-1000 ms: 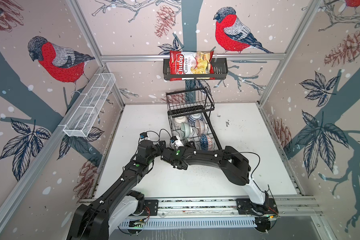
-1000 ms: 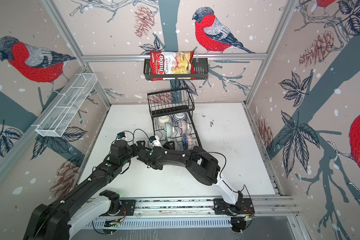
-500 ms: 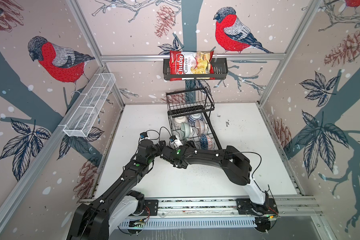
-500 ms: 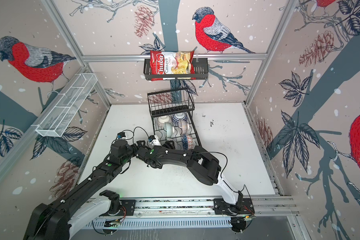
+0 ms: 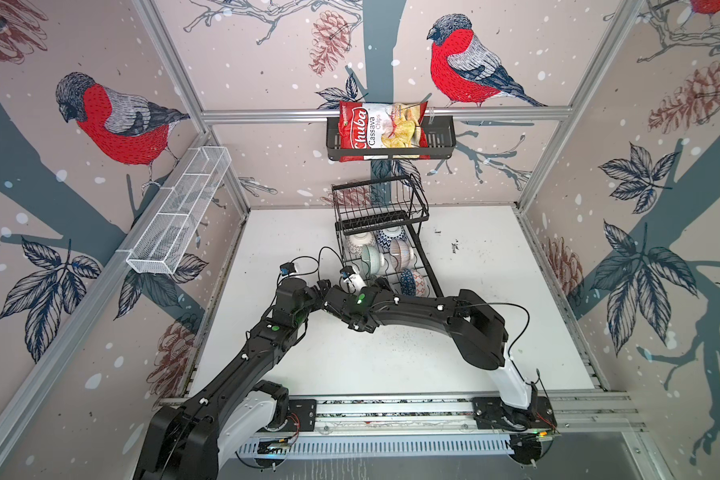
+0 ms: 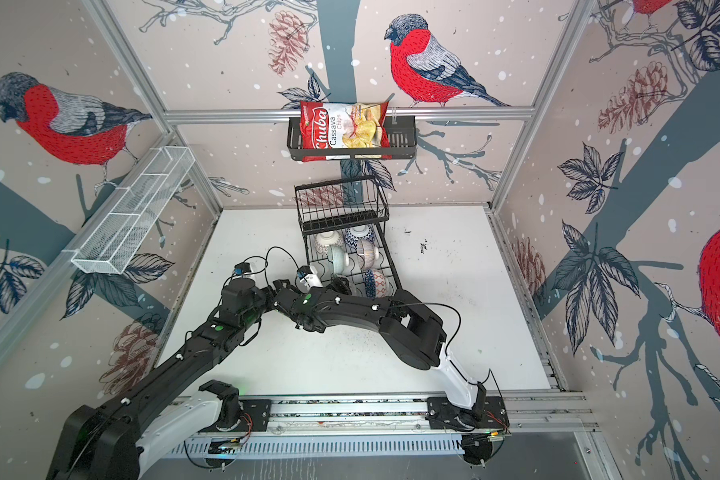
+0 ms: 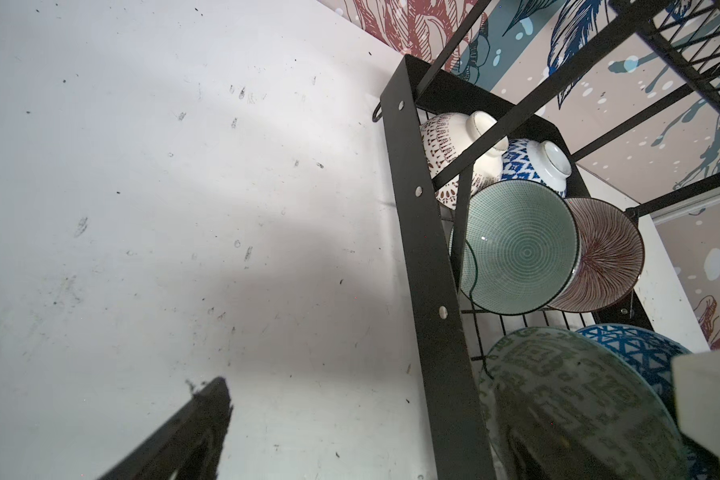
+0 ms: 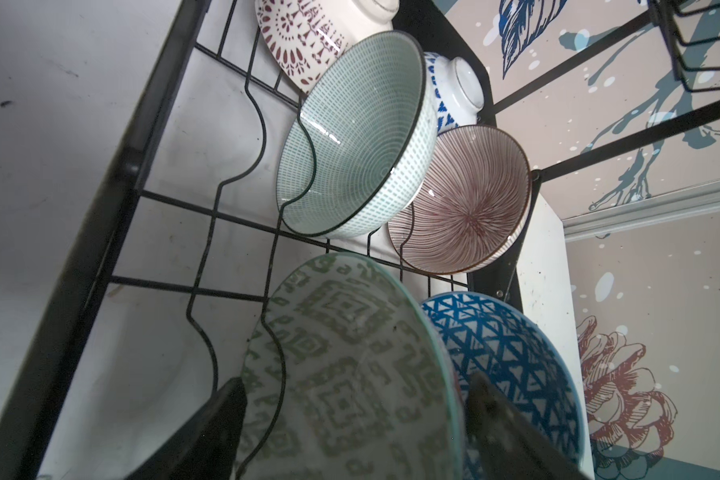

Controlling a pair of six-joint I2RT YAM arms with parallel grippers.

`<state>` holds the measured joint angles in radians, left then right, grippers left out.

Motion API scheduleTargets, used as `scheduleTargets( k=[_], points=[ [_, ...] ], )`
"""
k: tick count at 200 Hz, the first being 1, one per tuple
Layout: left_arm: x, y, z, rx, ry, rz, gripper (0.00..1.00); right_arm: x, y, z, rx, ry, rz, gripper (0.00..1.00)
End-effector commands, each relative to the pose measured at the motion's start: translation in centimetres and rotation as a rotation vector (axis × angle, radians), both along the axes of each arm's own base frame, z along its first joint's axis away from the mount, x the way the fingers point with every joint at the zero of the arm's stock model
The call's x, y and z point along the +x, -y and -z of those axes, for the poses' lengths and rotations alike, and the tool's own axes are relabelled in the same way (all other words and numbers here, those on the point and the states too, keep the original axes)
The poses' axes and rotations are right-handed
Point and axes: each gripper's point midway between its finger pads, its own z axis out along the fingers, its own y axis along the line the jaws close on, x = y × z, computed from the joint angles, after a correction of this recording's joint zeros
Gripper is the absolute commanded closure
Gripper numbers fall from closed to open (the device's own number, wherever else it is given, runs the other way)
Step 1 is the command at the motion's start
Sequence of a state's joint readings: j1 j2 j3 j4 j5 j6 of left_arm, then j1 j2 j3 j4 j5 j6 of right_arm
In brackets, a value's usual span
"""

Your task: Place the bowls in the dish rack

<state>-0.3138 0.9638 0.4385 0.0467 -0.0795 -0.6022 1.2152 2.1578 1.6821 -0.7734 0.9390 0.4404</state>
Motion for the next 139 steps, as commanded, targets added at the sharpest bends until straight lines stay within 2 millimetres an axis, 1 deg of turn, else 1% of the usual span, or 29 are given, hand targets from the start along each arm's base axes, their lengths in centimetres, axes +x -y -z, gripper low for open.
scheduleTargets(
  k=[1,28,47,58,75,96,126,139],
  points=[
    [0.4,-0.1,-0.6,0.004,0.019,-0.002,0.04,0.2,-0.2,-0.8,0.035,0.004,-0.002,0.13],
    [0.5,-0.1,-0.8,0.007,0.019,-0.001,0.04,0.5,-0.2,-1.3,0.065,0.005,0.0,0.1],
    [0.4,-0.2,-0.9,0.009,0.02,-0.006,0.04,0.7,-0.2,-2.0,0.085,0.014,0.005,0.07],
    [0.4,-0.2,-0.9,0.007,0.02,-0.008,0.04,0.8,-0.1,-2.7,0.111,0.016,0.01,0.05],
    [0.5,-0.4,-1.0,0.009,0.021,-0.013,0.04,1.2,0.3,-4.3,0.177,0.027,0.023,0.01],
    [0.5,-0.7,-1.2,0.024,0.014,-0.028,0.04,2.0,1.9,-6.0,0.246,0.038,0.063,0.01],
    [0.6,-1.6,-1.7,0.055,0.01,-0.065,0.04,3.5,5.7,-7.6,0.296,0.077,0.156,0.01],
    [0.7,-2.0,-2.0,0.069,0.014,-0.083,0.04,4.4,7.8,-8.0,0.316,0.086,0.204,0.01]
  ],
)
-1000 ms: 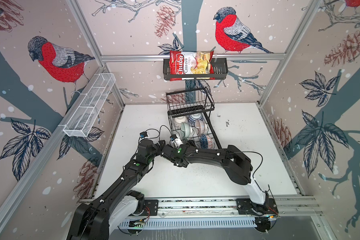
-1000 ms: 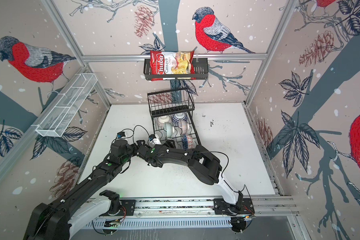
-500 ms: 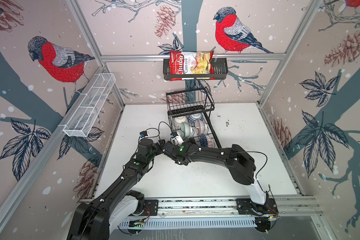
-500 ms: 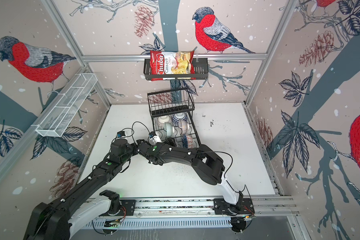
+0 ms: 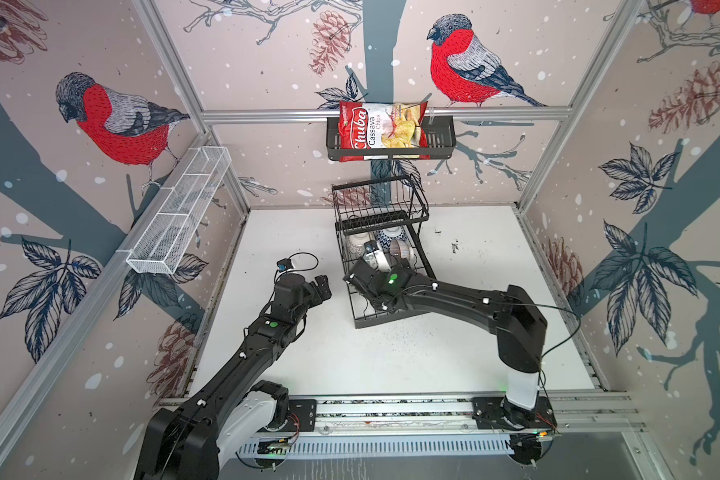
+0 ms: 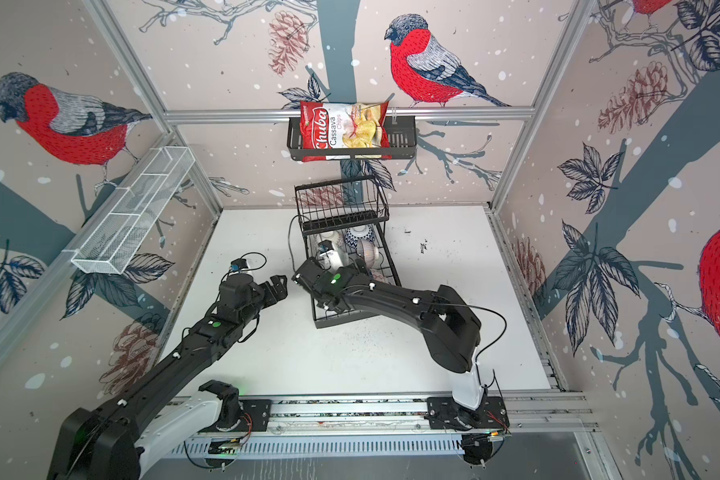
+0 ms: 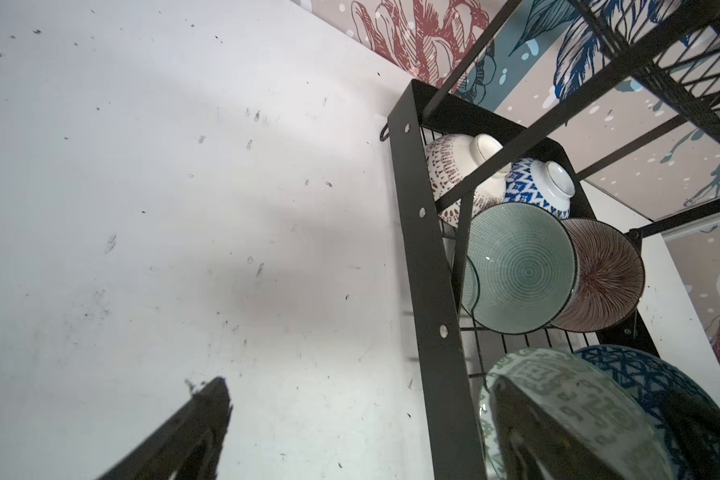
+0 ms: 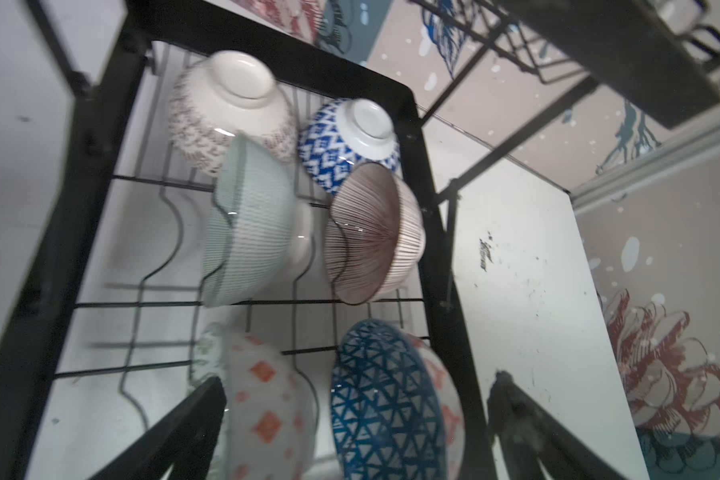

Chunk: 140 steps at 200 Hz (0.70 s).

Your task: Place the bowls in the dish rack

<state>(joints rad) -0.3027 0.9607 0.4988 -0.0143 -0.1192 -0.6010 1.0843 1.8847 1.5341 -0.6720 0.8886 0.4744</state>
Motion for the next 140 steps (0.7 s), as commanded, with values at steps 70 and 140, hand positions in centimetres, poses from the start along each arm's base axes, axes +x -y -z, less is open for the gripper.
scheduleTargets(
  k=[70,140],
  points=[
    [1.0,-4.8,-1.9,0.177,0.02,-0.195,0.04,4.8,15.9,-2.0,0.16,0.072,0.363,0.01],
    [1.9,-8.3,-1.3,0.37,0.062,-0.296,0.04,6.5,28.0,0.5,0.138,0.196,0.576,0.01]
  ],
)
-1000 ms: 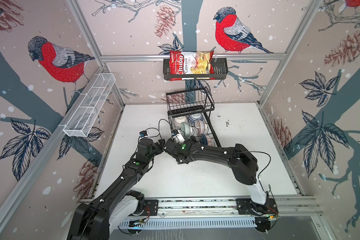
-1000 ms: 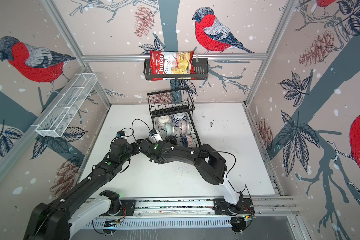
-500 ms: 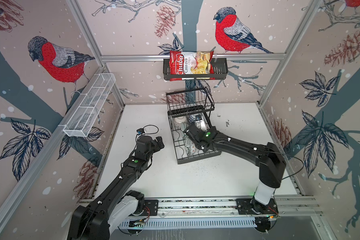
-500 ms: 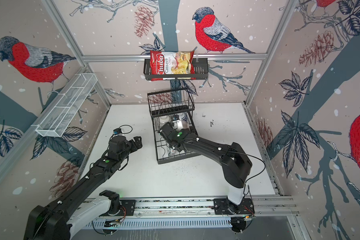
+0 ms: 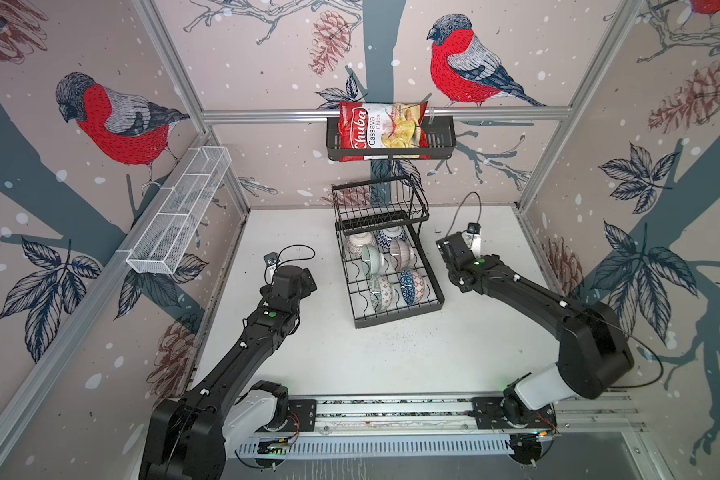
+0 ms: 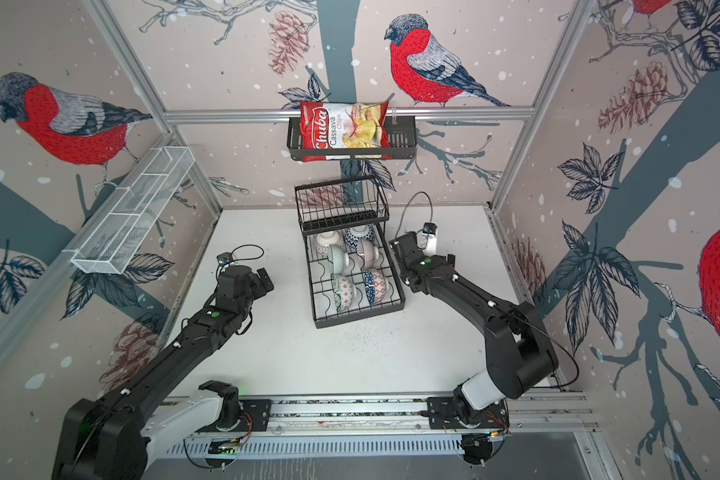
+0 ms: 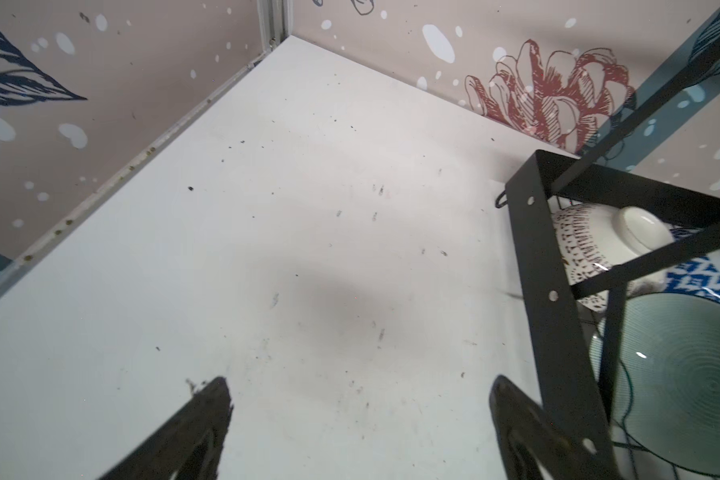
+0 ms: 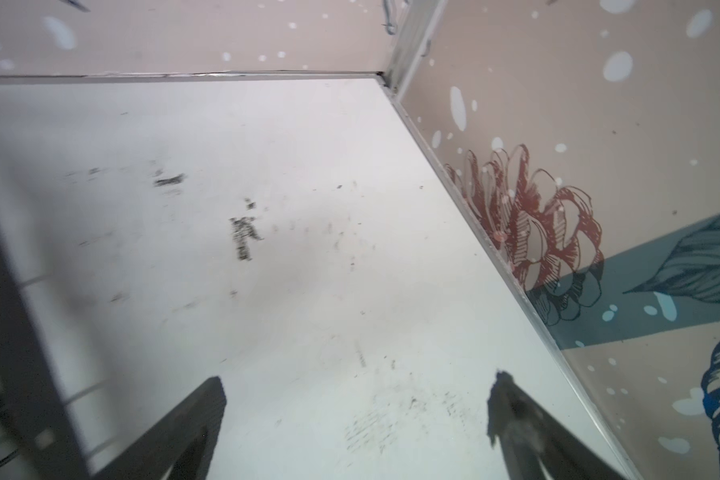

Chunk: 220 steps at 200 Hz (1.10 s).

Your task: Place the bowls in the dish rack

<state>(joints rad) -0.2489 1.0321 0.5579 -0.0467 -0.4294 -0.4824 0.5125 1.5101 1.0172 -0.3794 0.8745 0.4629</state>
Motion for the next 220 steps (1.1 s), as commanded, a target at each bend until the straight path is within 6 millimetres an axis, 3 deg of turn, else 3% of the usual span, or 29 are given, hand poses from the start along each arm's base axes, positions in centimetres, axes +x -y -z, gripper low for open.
scheduleTargets(
  k=[1,39,70,103,138,179,220],
  points=[
    [0.5,-1.7,-0.6,0.103,0.06,-0.042,0.04,1.3,1.9,-0.5,0.001,0.106,0.026,0.01],
    [1.0,-2.3,-0.3,0.139,0.154,-0.017,0.04,1.3,7.6,2.2,0.068,0.191,0.11,0.01],
    [1.4,-2.4,-0.6,0.189,0.2,0.008,0.04,1.1,9.9,2.6,0.095,0.337,0.093,0.0],
    [1.7,-3.1,-0.5,0.21,0.234,-0.006,0.04,0.9,9.7,2.0,0.07,0.425,0.031,0.0],
    [2.0,-3.8,0.2,0.213,0.268,-0.032,0.04,0.6,8.8,2.9,0.076,0.476,-0.093,0.0],
    [2.8,-3.5,0.3,0.235,0.301,-0.008,0.04,0.2,8.9,3.2,0.105,0.492,-0.121,0.01],
    [4.1,-3.2,1.0,0.277,0.318,0.03,0.04,-0.2,7.8,3.4,0.178,0.514,-0.264,0.0]
  ],
)
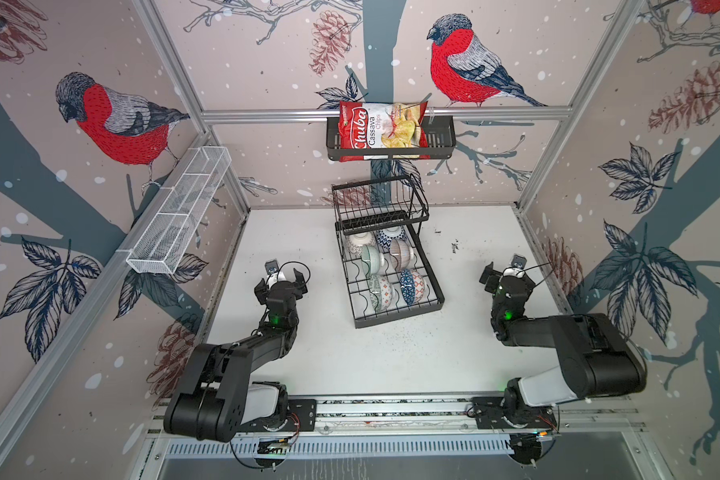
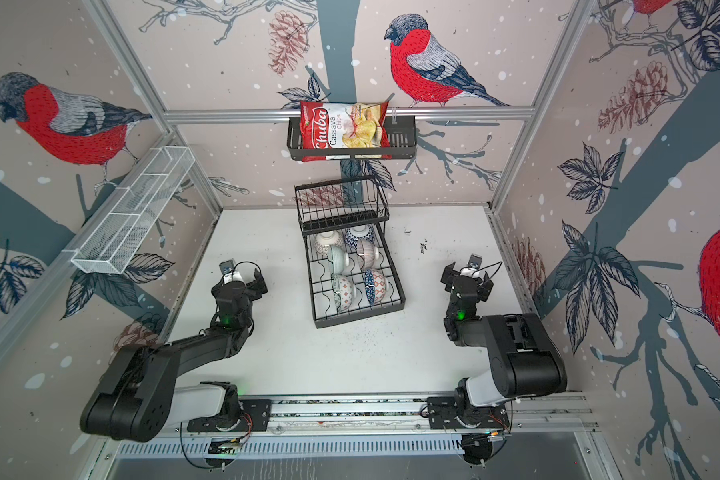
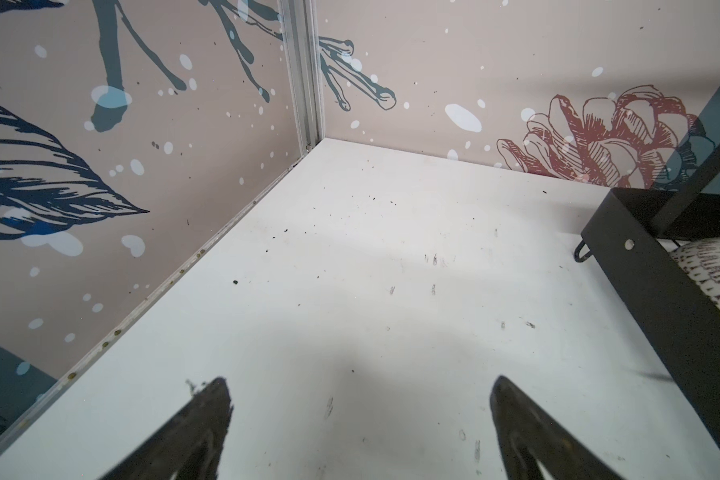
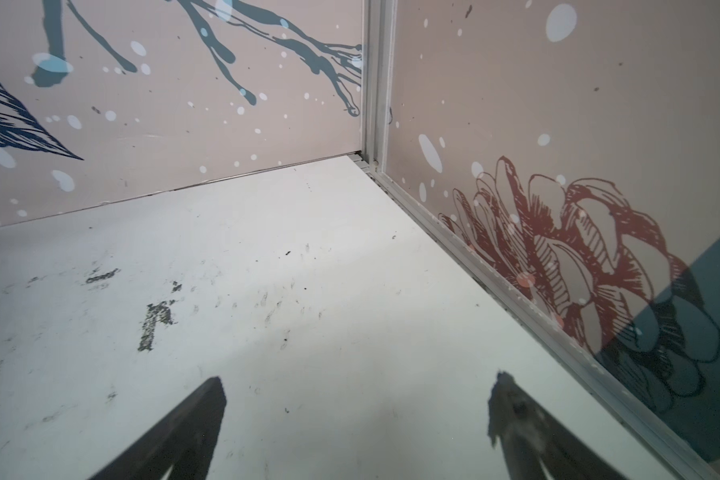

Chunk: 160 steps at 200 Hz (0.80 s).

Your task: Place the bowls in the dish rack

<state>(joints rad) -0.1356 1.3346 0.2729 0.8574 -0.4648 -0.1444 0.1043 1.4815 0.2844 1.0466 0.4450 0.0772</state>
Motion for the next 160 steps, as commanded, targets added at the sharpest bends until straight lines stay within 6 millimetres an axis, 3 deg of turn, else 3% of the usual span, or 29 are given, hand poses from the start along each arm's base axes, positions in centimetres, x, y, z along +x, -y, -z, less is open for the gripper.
scheduleTargets(
  k=[1,16,30,55,78,107,160],
  points=[
    [1.3,0.6,-2.1,0.032,0.092,0.05,0.04,0.1,-1.7,-1.2,0.029,0.077,-0.148,0.0],
    [1.7,0.7,-2.2,0.056,0.089,0.055,0.04,-0.5,-2.5,-1.6,0.007,0.147,-0.216,0.01],
    [1.8,0.6,-2.5,0.073,0.103,0.062,0.04,0.0,-2.5,-0.7,0.024,0.07,-0.214,0.01],
    [1.1,0.1,-2.9,0.083,0.165,0.065,0.04,0.1,-2.0,-0.9,0.035,0.089,-0.197,0.0],
    [0.2,-1.1,-1.9,0.043,0.233,0.052,0.04,0.3,-1.8,-0.7,0.048,0.074,-0.19,0.01],
    [1.5,-1.0,-0.9,0.028,0.141,0.053,0.03,0.3,-1.8,-0.7,0.051,0.074,-0.192,0.0],
    [1.2,-0.8,-1.3,0.059,0.18,0.068,0.02,0.4,-1.8,-0.6,0.052,0.071,-0.193,0.0]
  ],
)
